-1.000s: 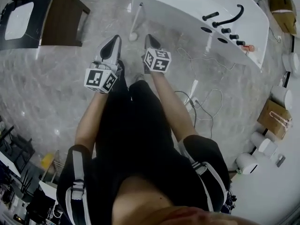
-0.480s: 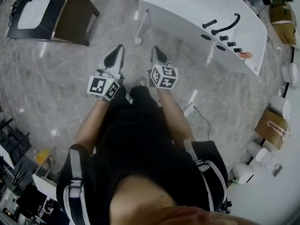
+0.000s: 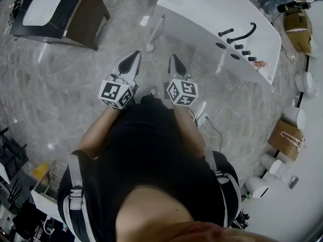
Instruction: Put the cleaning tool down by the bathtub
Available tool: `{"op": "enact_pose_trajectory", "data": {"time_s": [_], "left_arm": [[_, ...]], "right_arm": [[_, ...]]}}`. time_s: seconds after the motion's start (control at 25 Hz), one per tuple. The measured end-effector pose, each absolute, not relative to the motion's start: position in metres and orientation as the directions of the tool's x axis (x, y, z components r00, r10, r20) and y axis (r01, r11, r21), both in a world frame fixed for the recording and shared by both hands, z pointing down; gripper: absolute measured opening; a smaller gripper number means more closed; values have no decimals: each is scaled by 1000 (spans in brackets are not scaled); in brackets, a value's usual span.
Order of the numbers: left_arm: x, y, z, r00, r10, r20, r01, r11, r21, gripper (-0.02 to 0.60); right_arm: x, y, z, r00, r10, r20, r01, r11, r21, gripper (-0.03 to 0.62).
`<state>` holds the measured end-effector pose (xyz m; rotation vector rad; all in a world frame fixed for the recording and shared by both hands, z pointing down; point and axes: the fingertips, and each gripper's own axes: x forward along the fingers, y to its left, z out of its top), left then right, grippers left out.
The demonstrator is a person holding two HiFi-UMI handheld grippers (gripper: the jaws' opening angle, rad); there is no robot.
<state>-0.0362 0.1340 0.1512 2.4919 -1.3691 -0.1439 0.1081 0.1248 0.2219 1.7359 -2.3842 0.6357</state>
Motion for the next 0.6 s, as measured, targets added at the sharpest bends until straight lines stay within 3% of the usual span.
{"op": "enact_pose_trajectory", "data": {"time_s": [0.6], "left_arm": [[-60,130,133,594,-804,22,-777,-567,273,8]], "right_arm": [[88,143,151,-279,-942,185,-947,238,-216,0]]}}
